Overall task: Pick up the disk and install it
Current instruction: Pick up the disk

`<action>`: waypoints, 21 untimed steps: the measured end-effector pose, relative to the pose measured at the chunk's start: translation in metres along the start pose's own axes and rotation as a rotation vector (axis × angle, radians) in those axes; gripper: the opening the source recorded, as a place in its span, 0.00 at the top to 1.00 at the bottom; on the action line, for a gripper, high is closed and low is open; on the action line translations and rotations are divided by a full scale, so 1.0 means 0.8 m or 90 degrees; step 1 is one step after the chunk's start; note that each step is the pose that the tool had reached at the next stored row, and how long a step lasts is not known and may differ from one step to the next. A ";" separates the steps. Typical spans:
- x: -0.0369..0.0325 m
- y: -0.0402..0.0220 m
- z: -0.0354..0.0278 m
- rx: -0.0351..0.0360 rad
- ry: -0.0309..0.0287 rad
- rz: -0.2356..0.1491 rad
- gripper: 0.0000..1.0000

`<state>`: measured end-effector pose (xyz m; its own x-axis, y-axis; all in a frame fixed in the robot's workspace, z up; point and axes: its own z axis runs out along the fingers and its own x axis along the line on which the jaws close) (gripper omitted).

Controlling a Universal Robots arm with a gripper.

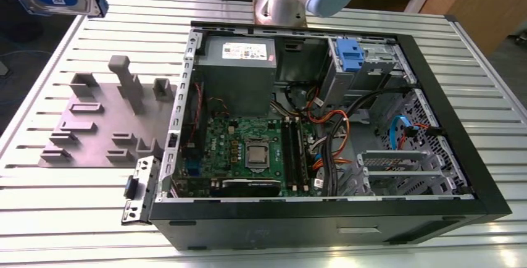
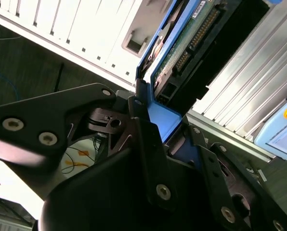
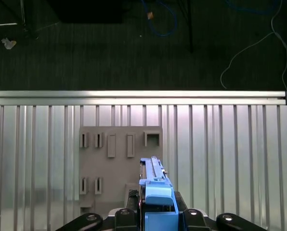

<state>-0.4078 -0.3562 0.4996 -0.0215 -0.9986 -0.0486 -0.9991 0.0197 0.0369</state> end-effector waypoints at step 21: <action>0.0232 -0.0205 -0.0018 0.0001 0.0001 -0.001 0.64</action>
<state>-0.3918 -0.3751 0.4995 -0.0195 -0.9986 -0.0486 -0.9992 0.0177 0.0367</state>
